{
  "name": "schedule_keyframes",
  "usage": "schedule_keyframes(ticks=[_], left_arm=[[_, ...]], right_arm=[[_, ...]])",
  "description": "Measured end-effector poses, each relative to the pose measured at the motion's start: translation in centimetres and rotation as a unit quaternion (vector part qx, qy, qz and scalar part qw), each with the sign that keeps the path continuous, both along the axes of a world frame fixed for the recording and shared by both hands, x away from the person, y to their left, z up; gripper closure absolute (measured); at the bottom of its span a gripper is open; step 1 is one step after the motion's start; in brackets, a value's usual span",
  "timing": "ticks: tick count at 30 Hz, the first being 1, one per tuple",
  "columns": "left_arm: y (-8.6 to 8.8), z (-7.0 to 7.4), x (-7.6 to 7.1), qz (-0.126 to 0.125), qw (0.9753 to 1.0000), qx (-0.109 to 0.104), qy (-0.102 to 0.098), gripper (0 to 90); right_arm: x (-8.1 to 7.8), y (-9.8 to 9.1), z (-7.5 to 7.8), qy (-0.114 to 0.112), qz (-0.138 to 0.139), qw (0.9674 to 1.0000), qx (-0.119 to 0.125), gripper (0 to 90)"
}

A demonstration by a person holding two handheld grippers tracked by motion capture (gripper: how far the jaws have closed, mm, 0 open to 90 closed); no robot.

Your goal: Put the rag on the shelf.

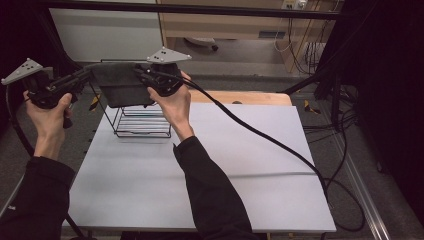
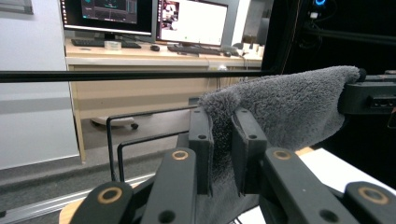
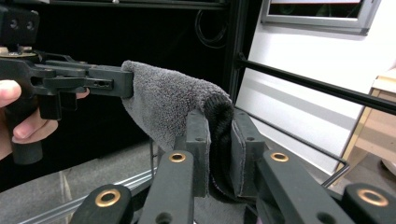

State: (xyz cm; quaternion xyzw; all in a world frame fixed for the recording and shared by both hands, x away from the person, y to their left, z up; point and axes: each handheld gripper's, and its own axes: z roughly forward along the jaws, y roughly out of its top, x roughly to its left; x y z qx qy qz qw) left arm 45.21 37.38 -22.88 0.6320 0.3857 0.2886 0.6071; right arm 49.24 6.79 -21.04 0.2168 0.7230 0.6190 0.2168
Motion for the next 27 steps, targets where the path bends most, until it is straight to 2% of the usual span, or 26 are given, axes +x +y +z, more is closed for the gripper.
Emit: schedule_keyframes(ticks=[5, 8, 12, 14, 16, 19, 21, 24, 27], left_arm=[[-0.1, -0.2, -0.6, -0.003, 0.9998, 0.016, 0.012, 78.1], [0.0, -0.5, -0.9, -0.003, 0.9996, 0.020, 0.021, 77.7], [0.3, -0.5, -1.3, -0.005, 0.9987, 0.037, 0.035, 76.0], [0.5, -0.2, -1.6, -0.001, 0.9983, 0.038, 0.043, 72.5], [0.9, 0.3, -2.0, 0.004, 0.9986, 0.029, 0.044, 69.4], [1.3, 1.3, -2.5, 0.010, 0.9990, 0.017, 0.040, 68.8], [1.3, 2.1, -2.5, 0.016, 0.9989, 0.016, 0.041, 69.8], [0.9, 3.1, -2.1, 0.013, 0.9980, 0.027, 0.056, 74.3], [0.1, 3.1, -1.2, 0.004, 0.9958, 0.043, 0.081, 80.3]], right_arm=[[-0.4, -0.2, -0.4, 0.010, 0.011, 0.9998, -0.014, 80.0], [-0.8, -0.1, -0.6, 0.005, 0.015, 0.9995, -0.028, 80.0], [-0.9, 0.1, -0.9, 0.005, 0.018, 0.9991, -0.037, 79.9], [-1.0, 0.1, -1.0, 0.004, 0.021, 0.9989, -0.042, 79.9], [-1.0, 0.1, -1.1, 0.003, 0.022, 0.9987, -0.045, 79.8], [-1.1, 0.2, -1.2, 0.003, 0.024, 0.9985, -0.049, 79.6], [-1.2, 0.3, -1.4, -0.001, 0.024, 0.9982, -0.055, 79.5], [-1.3, 0.4, -1.6, -0.006, 0.025, 0.9977, -0.063, 79.3], [-1.5, 0.5, -1.7, -0.010, 0.026, 0.9972, -0.070, 78.9]])
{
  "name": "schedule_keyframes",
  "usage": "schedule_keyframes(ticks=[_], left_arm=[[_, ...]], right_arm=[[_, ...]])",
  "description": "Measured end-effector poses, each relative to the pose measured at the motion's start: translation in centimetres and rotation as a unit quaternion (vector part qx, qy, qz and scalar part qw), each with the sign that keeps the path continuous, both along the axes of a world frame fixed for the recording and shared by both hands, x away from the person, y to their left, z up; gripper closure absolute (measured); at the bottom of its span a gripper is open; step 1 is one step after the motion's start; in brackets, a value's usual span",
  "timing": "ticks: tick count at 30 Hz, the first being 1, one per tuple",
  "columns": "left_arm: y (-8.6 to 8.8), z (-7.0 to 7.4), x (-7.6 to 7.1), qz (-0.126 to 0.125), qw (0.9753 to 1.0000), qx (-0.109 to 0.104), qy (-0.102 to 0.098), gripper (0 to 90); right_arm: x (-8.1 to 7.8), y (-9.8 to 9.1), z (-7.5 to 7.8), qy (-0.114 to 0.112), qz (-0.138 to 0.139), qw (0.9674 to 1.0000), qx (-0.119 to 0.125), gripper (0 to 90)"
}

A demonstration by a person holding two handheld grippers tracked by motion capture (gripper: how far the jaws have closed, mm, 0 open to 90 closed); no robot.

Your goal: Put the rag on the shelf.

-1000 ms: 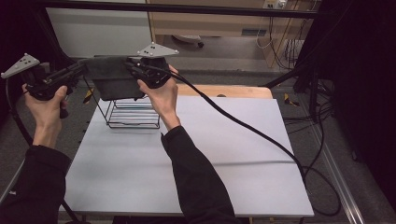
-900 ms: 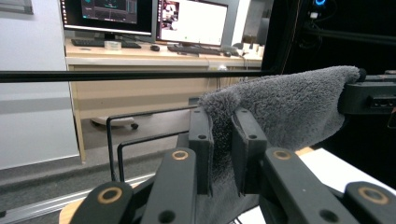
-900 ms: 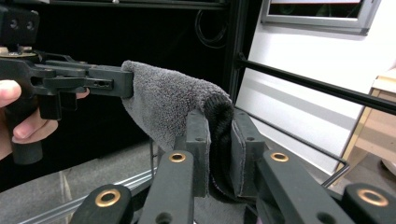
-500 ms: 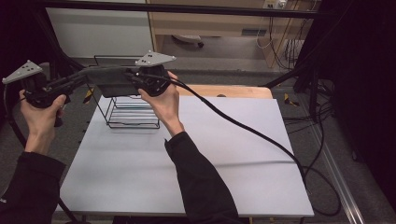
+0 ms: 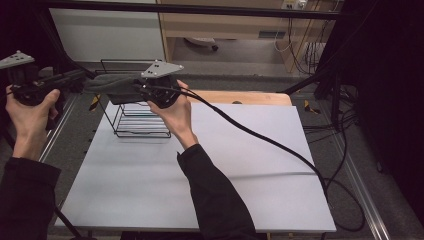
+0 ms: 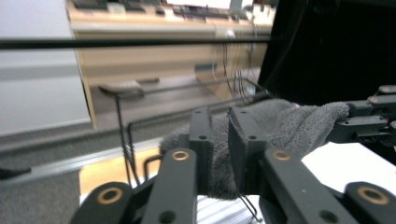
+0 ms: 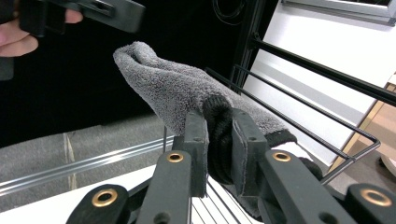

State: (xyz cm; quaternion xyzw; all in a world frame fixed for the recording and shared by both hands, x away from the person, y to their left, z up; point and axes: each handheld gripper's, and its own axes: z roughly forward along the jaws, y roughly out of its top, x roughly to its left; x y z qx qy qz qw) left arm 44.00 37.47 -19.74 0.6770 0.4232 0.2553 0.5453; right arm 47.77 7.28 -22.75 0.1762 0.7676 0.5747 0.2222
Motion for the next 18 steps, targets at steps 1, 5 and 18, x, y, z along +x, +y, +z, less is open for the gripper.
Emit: schedule_keyframes(ticks=[1, 5, 18], left_arm=[[-0.3, -0.1, 0.3, -0.004, 0.9999, 0.004, 0.010, 82.7], [-1.0, -0.9, 0.7, -0.023, 0.9989, 0.014, 0.039, 88.9], [-1.0, -3.9, 0.4, -0.036, 0.9966, 0.041, 0.063, 89.5]], right_arm=[[0.0, 0.0, -0.1, -0.001, 0.001, 1.0000, -0.003, 78.7], [0.0, 0.0, -0.2, 0.001, 0.004, 0.9999, -0.010, 77.5], [0.1, -0.3, -0.7, 0.042, 0.023, 0.9986, -0.021, 51.8]])
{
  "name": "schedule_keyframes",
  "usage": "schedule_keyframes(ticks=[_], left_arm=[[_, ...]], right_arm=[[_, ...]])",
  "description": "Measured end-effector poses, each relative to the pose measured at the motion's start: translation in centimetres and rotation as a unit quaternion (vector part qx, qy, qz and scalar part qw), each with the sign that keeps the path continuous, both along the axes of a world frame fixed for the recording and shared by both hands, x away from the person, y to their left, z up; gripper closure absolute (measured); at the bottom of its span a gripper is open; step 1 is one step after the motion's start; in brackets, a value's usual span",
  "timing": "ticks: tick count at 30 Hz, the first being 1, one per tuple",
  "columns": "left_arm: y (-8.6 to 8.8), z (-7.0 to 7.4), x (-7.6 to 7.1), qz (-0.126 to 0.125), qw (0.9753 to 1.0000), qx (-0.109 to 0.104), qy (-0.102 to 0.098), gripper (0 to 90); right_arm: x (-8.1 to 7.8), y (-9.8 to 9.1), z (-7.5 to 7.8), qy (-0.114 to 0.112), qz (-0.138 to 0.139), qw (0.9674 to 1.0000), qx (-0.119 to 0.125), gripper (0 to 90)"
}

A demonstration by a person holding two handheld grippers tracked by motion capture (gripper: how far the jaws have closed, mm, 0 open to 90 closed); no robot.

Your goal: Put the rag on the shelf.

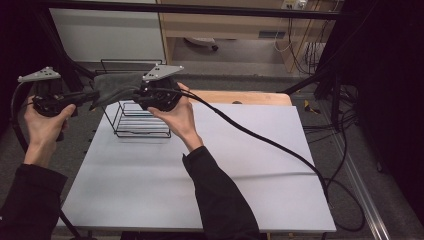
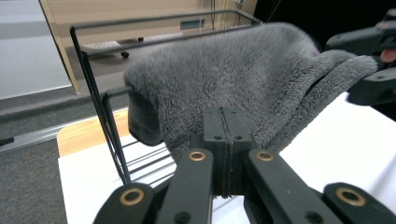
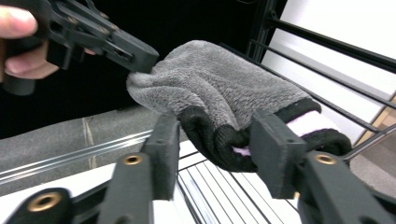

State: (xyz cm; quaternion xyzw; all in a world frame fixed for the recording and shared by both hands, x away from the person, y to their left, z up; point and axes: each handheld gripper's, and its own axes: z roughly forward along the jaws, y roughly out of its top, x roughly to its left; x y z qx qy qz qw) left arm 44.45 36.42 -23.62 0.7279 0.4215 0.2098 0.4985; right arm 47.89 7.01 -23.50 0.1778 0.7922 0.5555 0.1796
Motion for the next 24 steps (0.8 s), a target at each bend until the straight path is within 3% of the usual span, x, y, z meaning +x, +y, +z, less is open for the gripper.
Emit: schedule_keyframes(ticks=[7, 8, 12, 15, 21, 24], left_arm=[[-0.6, -1.6, 0.4, 0.006, 0.9996, 0.027, -0.003, 89.5], [-0.7, -1.8, 0.4, 0.008, 0.9995, 0.029, -0.003, 89.5], [-0.9, -2.6, 0.8, 0.014, 0.9996, 0.025, -0.005, 89.5], [-1.0, -3.0, 1.0, 0.020, 0.9995, 0.021, -0.008, 89.5], [-1.1, -3.9, 1.7, 0.030, 0.9994, 0.016, -0.011, 89.5], [-1.0, -4.3, 1.8, 0.030, 0.9995, 0.009, -0.012, 89.4]], right_arm=[[-0.1, -0.1, 0.2, 0.008, 0.006, 0.9999, 0.014, 46.3], [-0.1, -0.1, 0.2, 0.010, 0.006, 0.9997, 0.020, 49.2], [0.3, 0.0, 0.0, 0.038, 0.003, 0.9991, 0.017, 78.6], [0.9, 0.3, -0.8, 0.059, -0.016, 0.9981, 0.005, 89.6], [2.2, 0.2, -2.9, 0.076, -0.045, 0.9960, 0.014, 90.0], [2.3, 0.2, -3.4, 0.071, -0.045, 0.9963, 0.019, 90.0]])
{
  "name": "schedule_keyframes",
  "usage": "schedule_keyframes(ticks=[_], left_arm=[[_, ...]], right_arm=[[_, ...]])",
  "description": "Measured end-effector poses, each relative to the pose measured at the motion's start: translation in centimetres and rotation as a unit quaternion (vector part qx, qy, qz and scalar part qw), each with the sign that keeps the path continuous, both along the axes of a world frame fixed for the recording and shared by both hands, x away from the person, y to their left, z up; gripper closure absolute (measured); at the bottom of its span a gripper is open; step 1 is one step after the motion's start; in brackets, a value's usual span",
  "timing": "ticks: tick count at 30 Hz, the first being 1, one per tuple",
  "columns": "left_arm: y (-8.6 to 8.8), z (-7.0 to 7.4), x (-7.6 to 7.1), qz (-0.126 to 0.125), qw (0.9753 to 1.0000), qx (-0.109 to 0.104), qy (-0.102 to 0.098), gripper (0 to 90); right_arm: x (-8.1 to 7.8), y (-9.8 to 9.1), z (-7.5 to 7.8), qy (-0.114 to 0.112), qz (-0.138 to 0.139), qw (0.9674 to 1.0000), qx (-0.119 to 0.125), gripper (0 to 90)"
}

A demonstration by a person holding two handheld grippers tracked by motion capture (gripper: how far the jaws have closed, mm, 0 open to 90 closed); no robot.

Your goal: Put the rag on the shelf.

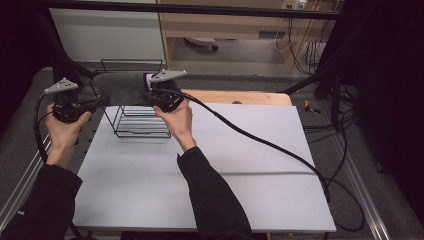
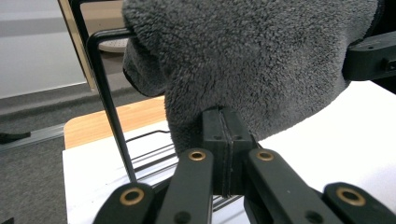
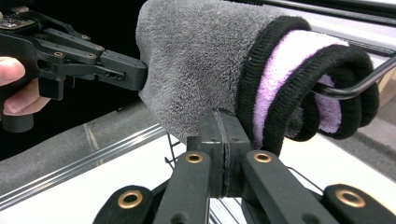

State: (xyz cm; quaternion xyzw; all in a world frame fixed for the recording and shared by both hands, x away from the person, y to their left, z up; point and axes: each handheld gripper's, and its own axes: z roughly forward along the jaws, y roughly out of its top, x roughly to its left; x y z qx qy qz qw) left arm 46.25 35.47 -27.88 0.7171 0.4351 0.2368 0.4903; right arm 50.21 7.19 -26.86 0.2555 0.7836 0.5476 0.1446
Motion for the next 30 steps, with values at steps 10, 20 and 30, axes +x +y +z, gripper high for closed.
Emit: schedule_keyframes(ticks=[10, 20, 30], left_arm=[[0.7, 0.8, -1.4, -0.004, 1.0000, -0.006, 0.001, 71.7], [0.3, 0.8, -3.3, -0.008, 0.9996, 0.022, 0.013, 43.8], [-1.1, -1.1, -4.8, -0.030, 0.9982, 0.040, 0.034, 23.4]], right_arm=[[-1.3, -0.8, 1.3, -0.019, 0.017, 0.9997, 0.005, 71.4], [-2.6, -3.2, 3.1, -0.014, 0.013, 0.9998, 0.012, 37.3], [-4.1, -8.0, 2.6, -0.004, 0.000, 1.0000, -0.005, 14.5]])
